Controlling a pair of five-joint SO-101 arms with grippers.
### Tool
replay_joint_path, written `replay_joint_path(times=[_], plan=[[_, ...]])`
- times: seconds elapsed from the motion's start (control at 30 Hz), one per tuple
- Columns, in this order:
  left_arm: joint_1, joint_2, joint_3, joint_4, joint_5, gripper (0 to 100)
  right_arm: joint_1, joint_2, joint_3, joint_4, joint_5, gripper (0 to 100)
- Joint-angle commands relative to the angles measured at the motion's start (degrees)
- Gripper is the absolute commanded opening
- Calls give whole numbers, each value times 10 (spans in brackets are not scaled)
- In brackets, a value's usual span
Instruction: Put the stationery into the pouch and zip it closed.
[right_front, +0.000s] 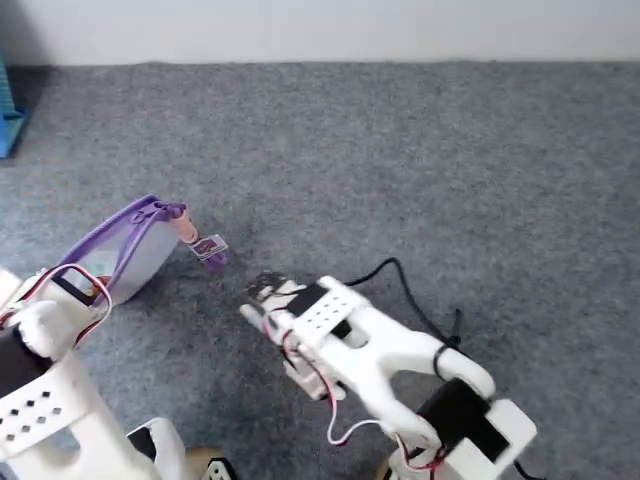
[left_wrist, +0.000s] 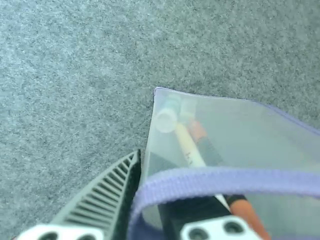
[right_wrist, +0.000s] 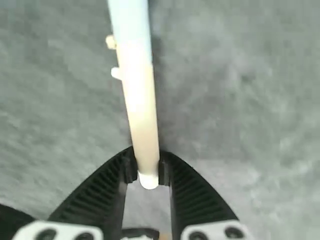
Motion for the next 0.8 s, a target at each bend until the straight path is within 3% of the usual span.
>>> replay_joint_path(times=[0.0, 0.17, 0.33, 0.4, 0.57, 0.77], plan=[[-4, -4, -20, -1, 5, 12, 43, -95, 47, 17, 25, 8], [-4, -4, -19, -1, 5, 12, 116, -251, 171, 6, 117, 8], [-4, -4, -19, -1, 5, 12, 177, -384, 179, 15, 156, 20], [-4, -4, -19, -2, 5, 12, 180, -415, 178, 28, 149, 74], [-3, -4, -19, -2, 5, 12, 177, -433, 175, 54, 101, 317], [-3, -4, -19, -2, 5, 12, 175, -430, 141, -6, 80, 263]])
